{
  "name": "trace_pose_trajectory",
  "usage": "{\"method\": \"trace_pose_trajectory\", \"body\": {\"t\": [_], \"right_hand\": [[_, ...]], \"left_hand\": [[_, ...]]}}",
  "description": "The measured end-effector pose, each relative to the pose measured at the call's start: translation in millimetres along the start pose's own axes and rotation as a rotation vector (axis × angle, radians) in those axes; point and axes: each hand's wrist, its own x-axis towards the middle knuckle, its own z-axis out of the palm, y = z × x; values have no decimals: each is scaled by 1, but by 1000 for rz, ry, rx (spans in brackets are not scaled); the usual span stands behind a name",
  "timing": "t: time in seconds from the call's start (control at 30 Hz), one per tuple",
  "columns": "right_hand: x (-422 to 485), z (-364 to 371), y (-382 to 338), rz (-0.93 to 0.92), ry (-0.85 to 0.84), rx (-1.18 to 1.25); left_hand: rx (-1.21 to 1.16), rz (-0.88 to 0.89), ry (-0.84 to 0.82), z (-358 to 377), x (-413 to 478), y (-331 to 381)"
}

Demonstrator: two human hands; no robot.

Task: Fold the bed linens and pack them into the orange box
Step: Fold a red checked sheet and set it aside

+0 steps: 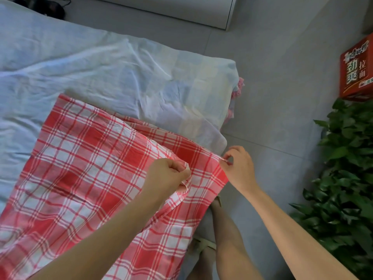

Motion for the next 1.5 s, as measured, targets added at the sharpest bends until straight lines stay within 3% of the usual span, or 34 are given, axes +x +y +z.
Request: {"method": "trace_pose_trajectory", "body": {"t": [0.13, 0.3, 0.57, 0.7, 0.93, 1.1, 1.3, 1.5], "right_hand": [[-52, -18, -53, -51, -83, 236], [-83, -13, -100, -92, -108, 354], [-118, 0, -135, -224, -283, 337], [-124, 1, -135, -289, -467, 320], [-132, 4, -136, -415, -493, 263], [-127, -3, -139, -123, -643, 574], [-122, 3, -142, -93, -604, 588], [-111, 1, -144, 139, -861, 831]], "left_hand": [[-35, 75, 92, -1, -24, -11], [61, 226, 173, -10, -55, -27], [-320, -112, 191, -31, -74, -49], [-436, -137, 162, -39, -78, -57], [-471, -213, 153, -49, -82, -57], [-449, -215, 115, -60, -86, -54], [-199, -126, 86, -68, -92, -55], [11, -57, 56, -80, -95, -53]]}}
